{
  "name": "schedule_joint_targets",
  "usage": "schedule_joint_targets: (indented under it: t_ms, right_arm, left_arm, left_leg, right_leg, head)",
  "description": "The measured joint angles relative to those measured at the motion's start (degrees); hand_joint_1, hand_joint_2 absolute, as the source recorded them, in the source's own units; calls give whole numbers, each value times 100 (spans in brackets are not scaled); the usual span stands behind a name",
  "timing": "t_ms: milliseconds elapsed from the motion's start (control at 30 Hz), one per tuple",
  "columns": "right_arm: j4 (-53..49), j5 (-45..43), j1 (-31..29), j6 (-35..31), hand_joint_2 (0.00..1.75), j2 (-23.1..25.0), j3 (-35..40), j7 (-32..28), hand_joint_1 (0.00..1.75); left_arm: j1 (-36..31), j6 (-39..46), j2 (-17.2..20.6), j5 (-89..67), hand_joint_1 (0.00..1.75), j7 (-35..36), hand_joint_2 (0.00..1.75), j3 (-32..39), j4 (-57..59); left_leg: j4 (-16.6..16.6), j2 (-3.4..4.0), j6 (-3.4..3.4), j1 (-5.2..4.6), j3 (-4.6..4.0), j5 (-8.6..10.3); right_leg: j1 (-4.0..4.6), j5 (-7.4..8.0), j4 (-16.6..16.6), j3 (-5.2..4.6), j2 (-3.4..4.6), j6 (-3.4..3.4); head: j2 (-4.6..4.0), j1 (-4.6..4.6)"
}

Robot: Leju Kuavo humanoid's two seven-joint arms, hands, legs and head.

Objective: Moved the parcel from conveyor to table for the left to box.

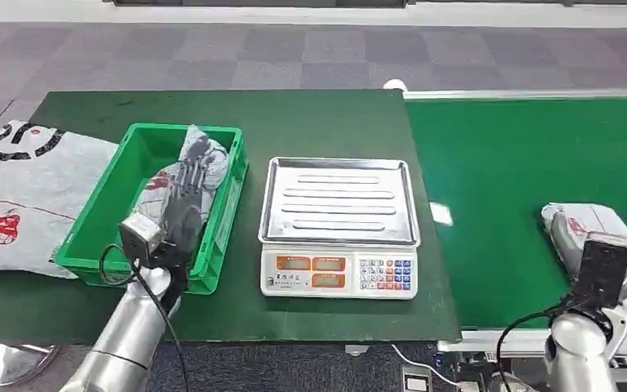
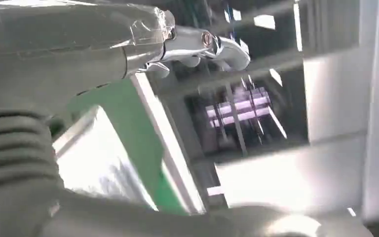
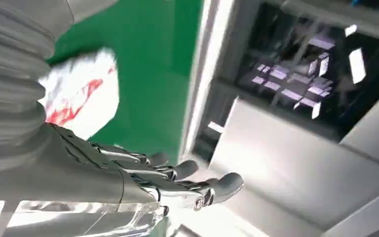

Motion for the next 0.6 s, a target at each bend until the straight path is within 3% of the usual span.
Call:
schedule_joint_targets:
  t_ms: [200,300,600]
  right_arm:
    - [572,400,-196,-177,175,-210,-199,369,0]
    - [1073,754,-306,-212,175,-367,-363,845,0]
    - [2824,1223,-796,-410,175,-806,-887,871,0]
  left_arm:
    - [308,-114,-39,127,0,0,175,-233,-240]
    - [411,-507,-52,203,0,0,175,-238,-234]
    - [732,-1379,-148,378,0,0,175,353,-179]
  left_leg:
    - [-1,0,-2,1,0,-2]
    - [-1,-8,0,1,-4,-2]
    - [-1,-11,3,-2,-7,-4]
  right_leg:
    - [1,-1,3,-4,6,-1]
    - [1,-5,3,-1,-6,4]
    - [-3,-5,2,-2,-7,6]
  head:
    - [0,-2]
    - [0,0]
    - [0,0]
